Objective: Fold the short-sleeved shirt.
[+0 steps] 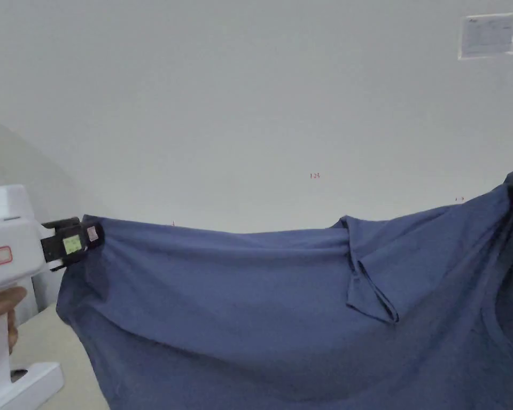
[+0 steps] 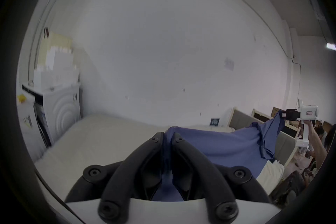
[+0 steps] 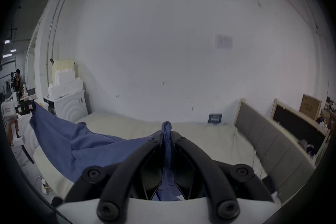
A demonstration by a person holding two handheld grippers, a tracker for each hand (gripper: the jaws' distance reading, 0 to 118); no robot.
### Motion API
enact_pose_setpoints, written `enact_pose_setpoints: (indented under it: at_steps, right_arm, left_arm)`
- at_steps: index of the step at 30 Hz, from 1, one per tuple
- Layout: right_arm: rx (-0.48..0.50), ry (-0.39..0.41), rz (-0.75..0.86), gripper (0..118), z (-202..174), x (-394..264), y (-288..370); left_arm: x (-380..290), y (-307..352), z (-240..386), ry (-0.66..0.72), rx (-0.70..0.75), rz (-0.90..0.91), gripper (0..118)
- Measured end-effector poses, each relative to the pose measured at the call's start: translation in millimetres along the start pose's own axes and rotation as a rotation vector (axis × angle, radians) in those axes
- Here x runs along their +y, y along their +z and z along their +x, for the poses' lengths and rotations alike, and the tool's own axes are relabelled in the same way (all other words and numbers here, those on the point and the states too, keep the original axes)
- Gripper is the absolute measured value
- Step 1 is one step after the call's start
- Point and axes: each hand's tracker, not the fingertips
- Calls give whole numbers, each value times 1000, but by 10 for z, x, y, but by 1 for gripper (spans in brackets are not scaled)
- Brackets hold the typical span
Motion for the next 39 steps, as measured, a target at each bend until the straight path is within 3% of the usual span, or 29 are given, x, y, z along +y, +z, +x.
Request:
enact_pose_setpoints:
  at_steps: [3,8,16,22,39]
  right_arm:
    - [-41,26,55,6,-114,438,132]
    - [-66,-22,140,6,-127,830,159]
    - [-106,18,121,6,-141,919,33]
    - [-121,-22,111,6,-86,1003,-141]
    - [-137,-19,91,6,-101,988,-550]
  left_arm:
    - [400,14,77,-42,17,17,8]
    - [688,-17,130,-95,57,92,7]
    - [774,-209,14,-33,39,102,6]
    - [1053,-313,32,-34,66,130,6]
    - [1084,-705,-63,-49,115,107,6]
